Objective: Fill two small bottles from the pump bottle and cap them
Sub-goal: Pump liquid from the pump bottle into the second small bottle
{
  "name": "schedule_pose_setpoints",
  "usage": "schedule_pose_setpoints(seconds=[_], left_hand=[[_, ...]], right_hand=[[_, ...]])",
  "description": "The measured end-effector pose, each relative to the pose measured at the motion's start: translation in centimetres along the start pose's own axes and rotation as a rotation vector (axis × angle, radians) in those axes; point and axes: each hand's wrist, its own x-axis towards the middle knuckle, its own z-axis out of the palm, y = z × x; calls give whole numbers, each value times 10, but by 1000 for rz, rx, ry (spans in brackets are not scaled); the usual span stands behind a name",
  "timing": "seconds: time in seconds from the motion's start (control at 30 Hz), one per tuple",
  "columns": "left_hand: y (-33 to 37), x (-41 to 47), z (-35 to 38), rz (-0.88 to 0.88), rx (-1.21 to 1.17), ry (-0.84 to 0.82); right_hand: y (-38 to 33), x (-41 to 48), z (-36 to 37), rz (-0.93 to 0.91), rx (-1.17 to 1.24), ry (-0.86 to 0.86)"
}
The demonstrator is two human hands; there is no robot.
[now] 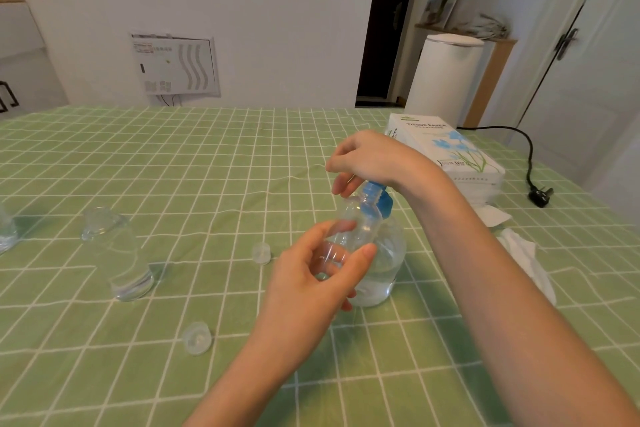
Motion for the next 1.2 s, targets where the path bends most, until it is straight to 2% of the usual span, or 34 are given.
schedule_pose_setpoints(seconds=[0.27, 0.53, 0.97, 1.2], left_hand=[[-4, -2, -1, -13, 4, -5], [1, 0, 0, 9, -4, -1], [-3, -1, 1, -5, 9, -12], [-1, -2, 0, -7, 23, -3]], right_hand=[[6, 1, 5, 6, -17, -27], [-4, 1, -2, -7, -33, 69], [8, 5, 4, 12, 10, -45], [8, 6, 3, 3, 31, -34]])
